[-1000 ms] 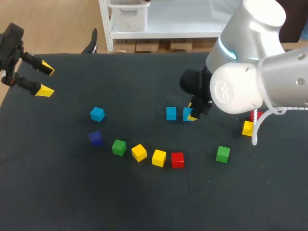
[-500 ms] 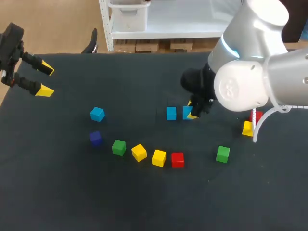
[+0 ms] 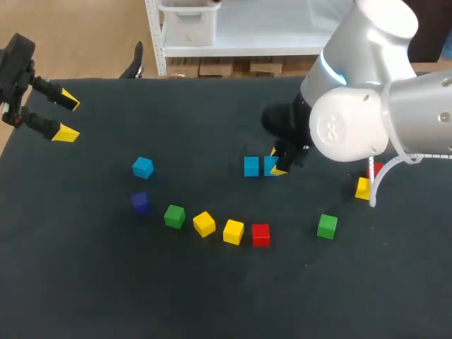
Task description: Place the blue cubes, place green cubes on the blue cubes, place the yellow cubes on the green cubes, then place the red cubes on the yellow cubes, and place purple cube on the red cubes.
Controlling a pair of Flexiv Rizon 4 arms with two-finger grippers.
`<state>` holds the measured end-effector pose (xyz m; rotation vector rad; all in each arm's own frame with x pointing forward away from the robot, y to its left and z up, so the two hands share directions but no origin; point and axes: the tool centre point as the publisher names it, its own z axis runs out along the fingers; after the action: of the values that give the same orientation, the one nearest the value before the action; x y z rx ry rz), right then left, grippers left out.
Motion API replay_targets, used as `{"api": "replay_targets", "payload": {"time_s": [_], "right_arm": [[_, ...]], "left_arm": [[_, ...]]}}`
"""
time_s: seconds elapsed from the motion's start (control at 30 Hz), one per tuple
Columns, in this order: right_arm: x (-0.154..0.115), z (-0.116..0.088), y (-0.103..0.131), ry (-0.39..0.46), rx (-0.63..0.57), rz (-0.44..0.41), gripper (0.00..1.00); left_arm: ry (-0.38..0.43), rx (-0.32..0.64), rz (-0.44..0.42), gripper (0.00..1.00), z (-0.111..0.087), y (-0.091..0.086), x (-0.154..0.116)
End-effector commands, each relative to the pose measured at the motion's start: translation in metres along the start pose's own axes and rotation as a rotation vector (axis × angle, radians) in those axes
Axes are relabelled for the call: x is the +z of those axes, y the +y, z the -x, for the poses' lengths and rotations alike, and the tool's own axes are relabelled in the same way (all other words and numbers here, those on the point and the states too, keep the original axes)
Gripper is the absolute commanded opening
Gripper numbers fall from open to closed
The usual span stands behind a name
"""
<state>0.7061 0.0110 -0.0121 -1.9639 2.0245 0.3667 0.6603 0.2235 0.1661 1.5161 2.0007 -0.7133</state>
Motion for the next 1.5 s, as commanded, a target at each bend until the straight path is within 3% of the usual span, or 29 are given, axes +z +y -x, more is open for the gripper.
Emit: {"api": "replay_targets", "payload": {"time_s": [0.03, 1.5], "right_arm": [[0.0026, 0.0011, -0.0025, -0.002, -0.001, 0.007, 0.00], [0.0061, -0.0041, -0.0046, -0.003, 0.002, 0.018, 0.00]], "left_arm": [[-0.002, 0.003, -0.003, 1.00, -0.0007, 0.0014, 0.0000], [-0.002, 0.003, -0.003, 1.00, -0.0007, 0.0014, 0.0000]]}}
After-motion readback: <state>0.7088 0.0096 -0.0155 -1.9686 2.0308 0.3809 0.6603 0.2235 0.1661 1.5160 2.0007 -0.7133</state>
